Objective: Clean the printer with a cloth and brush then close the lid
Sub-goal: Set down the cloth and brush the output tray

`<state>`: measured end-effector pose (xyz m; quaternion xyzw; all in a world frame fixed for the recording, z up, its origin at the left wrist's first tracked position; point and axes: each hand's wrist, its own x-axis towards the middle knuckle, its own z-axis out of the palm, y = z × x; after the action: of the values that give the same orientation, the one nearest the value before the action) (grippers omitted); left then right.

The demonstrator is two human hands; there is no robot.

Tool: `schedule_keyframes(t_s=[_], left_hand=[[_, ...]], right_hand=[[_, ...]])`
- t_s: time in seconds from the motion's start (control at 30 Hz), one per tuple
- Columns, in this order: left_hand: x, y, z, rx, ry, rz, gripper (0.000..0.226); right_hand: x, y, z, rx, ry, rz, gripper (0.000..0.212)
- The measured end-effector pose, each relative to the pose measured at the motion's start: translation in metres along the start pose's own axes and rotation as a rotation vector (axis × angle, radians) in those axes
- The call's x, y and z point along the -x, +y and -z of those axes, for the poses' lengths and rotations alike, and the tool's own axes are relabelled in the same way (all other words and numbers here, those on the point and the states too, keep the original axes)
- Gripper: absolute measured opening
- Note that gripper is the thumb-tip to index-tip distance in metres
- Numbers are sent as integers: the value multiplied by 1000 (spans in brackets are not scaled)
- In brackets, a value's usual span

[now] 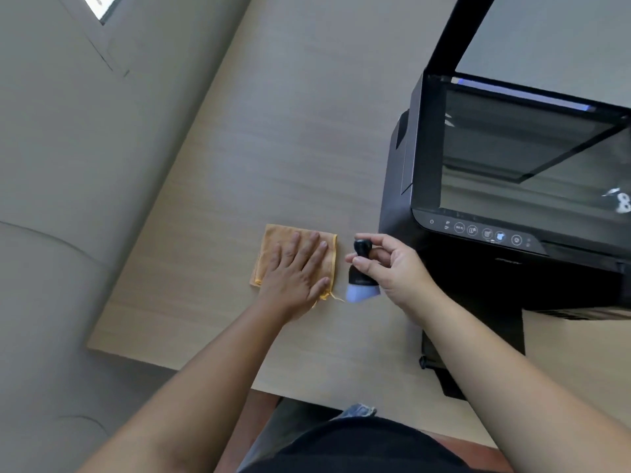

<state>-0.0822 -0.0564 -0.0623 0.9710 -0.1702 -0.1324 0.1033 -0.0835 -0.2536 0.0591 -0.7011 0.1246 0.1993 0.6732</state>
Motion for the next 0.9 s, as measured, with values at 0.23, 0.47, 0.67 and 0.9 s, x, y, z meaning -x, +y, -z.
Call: schedule_keyframes(t_s=[0.23,0.47,0.67,0.9], left_hand=[[1,24,13,105,-98,123,83],[43,139,17,494,-113,-99,60],[67,206,3,1348,-364,319,47],[68,203,-19,1459,-354,486,47]], right_hand=[[58,19,79,-233,223,-138,27],[119,31,179,57,313,-127,20],[166,76,206,515,291,-206,15],[153,89,172,628,224,-6,16]])
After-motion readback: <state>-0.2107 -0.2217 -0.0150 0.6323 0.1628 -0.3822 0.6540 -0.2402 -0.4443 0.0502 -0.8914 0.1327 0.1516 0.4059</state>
